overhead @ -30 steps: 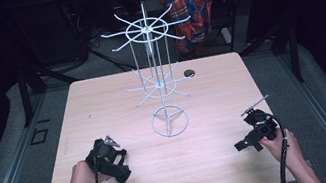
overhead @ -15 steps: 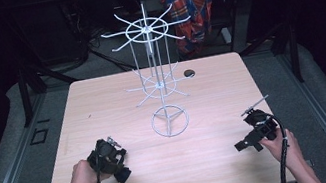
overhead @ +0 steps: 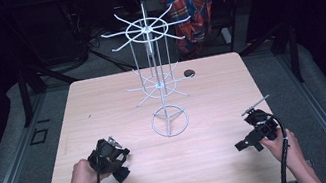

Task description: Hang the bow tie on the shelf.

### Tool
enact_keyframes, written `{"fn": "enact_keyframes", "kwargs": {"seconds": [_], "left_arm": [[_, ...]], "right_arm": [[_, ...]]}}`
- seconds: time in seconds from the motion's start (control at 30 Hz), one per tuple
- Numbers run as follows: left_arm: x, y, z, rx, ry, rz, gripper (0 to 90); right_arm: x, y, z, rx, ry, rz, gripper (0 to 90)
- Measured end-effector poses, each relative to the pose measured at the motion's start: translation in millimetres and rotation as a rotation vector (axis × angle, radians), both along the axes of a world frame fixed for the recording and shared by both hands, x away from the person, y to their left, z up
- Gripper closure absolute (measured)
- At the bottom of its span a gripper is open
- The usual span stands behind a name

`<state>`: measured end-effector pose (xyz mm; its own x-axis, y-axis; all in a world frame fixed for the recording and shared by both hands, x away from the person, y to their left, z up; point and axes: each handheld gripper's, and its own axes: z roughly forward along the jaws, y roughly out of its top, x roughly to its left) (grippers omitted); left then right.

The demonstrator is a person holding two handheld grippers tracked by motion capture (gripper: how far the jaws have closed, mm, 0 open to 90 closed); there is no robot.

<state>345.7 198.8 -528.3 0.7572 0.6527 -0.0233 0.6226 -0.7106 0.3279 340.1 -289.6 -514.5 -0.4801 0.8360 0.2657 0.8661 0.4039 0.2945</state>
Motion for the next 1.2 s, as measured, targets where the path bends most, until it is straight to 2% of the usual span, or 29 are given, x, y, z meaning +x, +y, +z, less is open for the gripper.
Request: {"fn": "enact_keyframes", "kwargs": {"seconds": [0.07,0.1,0.2,0.3,0.33,0.37,0.43,0.47,0.5,0.57,0.63,0.77,0.8,0.87,0.93,1.07,1.1,1.13,1.17,1.2], "left_arm": [[-0.2,2.3,2.9,-0.024,-0.01,0.01,87.1],[0.1,4.3,5.0,-0.035,-0.014,0.016,87.1],[0.5,8.0,8.0,-0.059,-0.021,0.031,87.1],[0.0,10.1,11.1,-0.077,-0.039,0.035,87.2],[-0.2,10.5,12.2,-0.082,-0.042,0.035,87.2],[-0.6,11.0,13.2,-0.088,-0.044,0.038,87.2],[-0.8,12.2,14.6,-0.093,-0.051,0.041,87.2],[-1.0,12.9,15.4,-0.099,-0.056,0.045,87.1],[-0.9,13.6,16.0,-0.106,-0.057,0.046,87.2],[-0.9,15.9,18.5,-0.125,-0.065,0.055,87.2],[-1.3,17.5,20.8,-0.134,-0.076,0.063,87.2],[-1.9,19.9,24.8,-0.164,-0.087,0.077,87.3],[-2.0,20.3,25.4,-0.171,-0.092,0.079,87.3],[-2.2,20.5,27.8,-0.182,-0.107,0.088,87.3],[-1.4,21.3,30.8,-0.199,-0.116,0.093,87.3],[-0.5,23.6,35.2,-0.22,-0.135,0.106,87.6],[0.4,24.6,35.9,-0.232,-0.132,0.104,87.7],[1.0,25.5,36.9,-0.239,-0.137,0.11,87.7],[1.7,26.2,37.8,-0.248,-0.141,0.115,87.7],[2.3,26.8,38.7,-0.253,-0.143,0.115,87.7]], "right_arm": [[0.1,-1.0,-0.1,-0.011,-0.011,0.002,13.5],[-1.6,1.0,-2.1,0.016,-0.03,-0.036,13.5],[-1.6,0.9,-1.9,0.015,-0.03,-0.036,13.5],[0.2,-1.2,0.3,-0.004,-0.014,0.005,13.5],[-0.1,-1.1,0.0,-0.001,-0.015,0.0,13.5],[-1.7,0.5,-1.7,0.016,-0.032,-0.034,13.5],[-0.3,-1.4,0.2,0.003,-0.011,-0.002,13.5],[-1.6,0.1,-1.3,0.018,-0.027,-0.031,13.5],[-1.9,0.5,-1.3,0.017,-0.029,-0.036,13.5],[-0.7,-1.0,-0.1,0.003,-0.021,-0.011,13.5],[-1.8,-0.2,-0.6,0.008,-0.034,-0.032,13.5],[-0.4,-1.6,2.2,-0.016,-0.02,0.005,13.5],[-2.1,0.5,0.5,0.01,-0.036,-0.027,13.5],[-2.4,0.7,0.7,0.008,-0.037,-0.03,13.5],[-0.8,-1.5,2.7,-0.013,-0.011,-0.001,13.5],[-2.6,1.2,0.8,0.003,-0.022,-0.03,13.5],[-1.8,0.5,1.7,-0.013,-0.019,-0.012,13.5],[-2.7,2.0,0.6,0.0,-0.031,-0.035,13.5],[-2.0,1.7,0.7,-0.006,-0.024,-0.026,13.5],[-0.7,0.2,1.9,-0.032,-0.013,-0.002,13.5]]}}
